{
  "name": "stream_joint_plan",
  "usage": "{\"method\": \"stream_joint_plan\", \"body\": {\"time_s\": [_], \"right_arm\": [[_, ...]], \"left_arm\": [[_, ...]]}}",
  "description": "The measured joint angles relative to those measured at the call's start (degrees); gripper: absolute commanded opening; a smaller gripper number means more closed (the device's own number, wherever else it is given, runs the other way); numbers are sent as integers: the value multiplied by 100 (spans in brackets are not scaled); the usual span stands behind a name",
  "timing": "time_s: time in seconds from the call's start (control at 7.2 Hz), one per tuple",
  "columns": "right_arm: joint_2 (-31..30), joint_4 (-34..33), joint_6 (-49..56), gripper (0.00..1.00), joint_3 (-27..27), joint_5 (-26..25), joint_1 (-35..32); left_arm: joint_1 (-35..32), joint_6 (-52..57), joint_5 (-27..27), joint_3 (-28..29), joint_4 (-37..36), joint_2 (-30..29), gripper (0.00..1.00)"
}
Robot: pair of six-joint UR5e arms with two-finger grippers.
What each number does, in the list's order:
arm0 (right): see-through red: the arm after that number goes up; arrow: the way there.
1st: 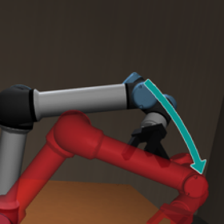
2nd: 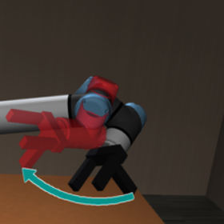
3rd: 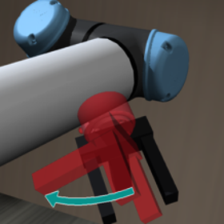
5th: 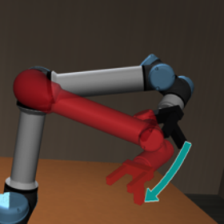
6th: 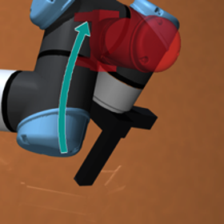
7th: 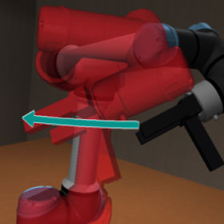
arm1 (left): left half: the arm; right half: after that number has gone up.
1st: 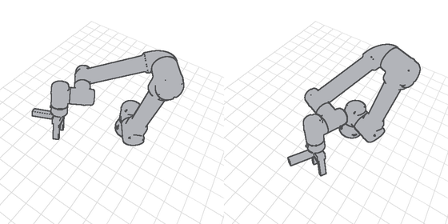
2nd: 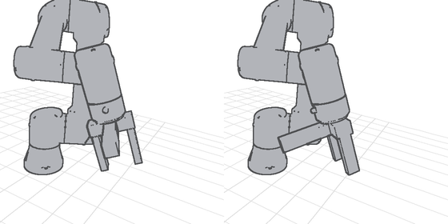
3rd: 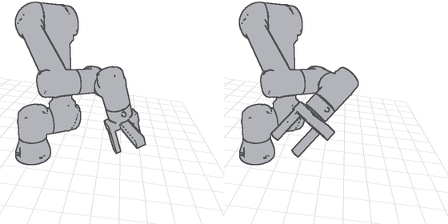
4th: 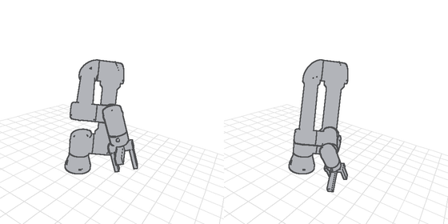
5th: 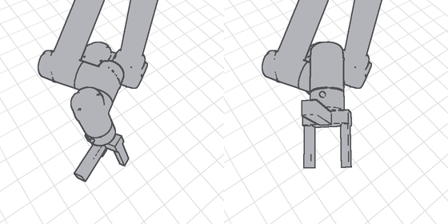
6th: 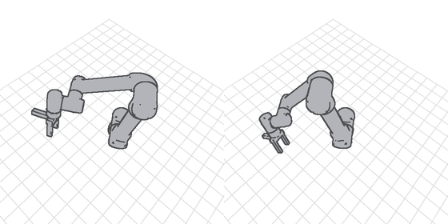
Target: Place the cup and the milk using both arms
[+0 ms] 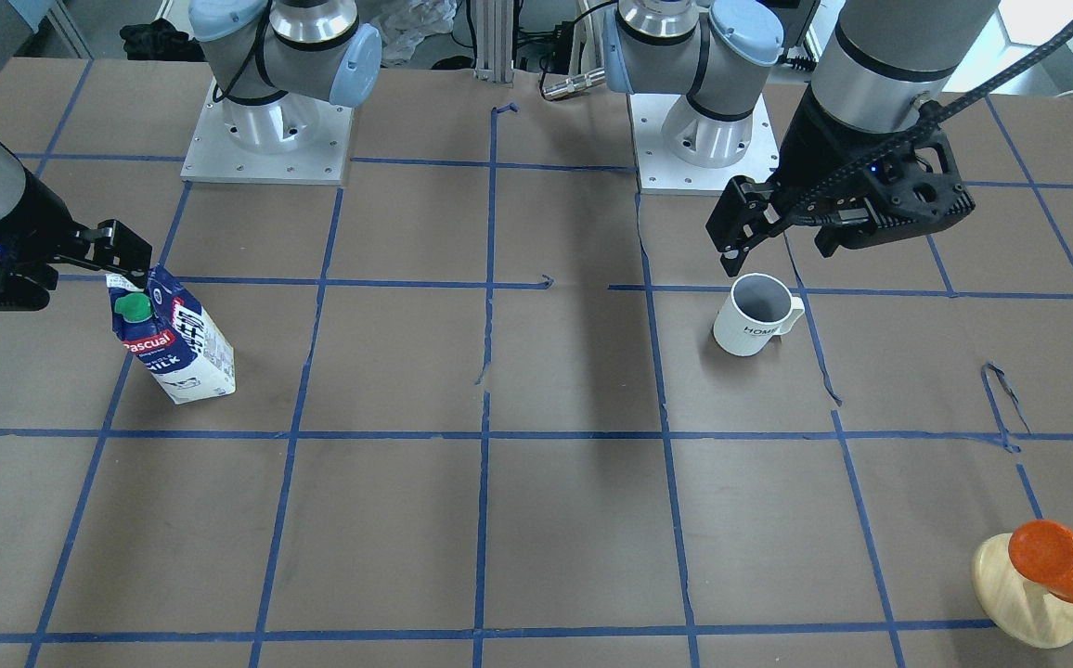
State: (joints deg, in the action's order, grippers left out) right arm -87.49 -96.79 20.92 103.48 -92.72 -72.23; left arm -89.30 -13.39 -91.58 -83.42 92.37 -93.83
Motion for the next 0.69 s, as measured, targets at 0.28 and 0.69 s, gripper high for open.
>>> {"method": "stream_joint_plan", "body": {"time_s": [0.28, 0.69], "right_arm": [[6, -113, 37, 100, 84, 15, -88], [13, -134, 65, 100, 142, 17, -192]], "left_arm": [[20, 22, 15, -223, -42, -42, 100], [153, 486, -40, -1381, -779, -103, 100]]}}
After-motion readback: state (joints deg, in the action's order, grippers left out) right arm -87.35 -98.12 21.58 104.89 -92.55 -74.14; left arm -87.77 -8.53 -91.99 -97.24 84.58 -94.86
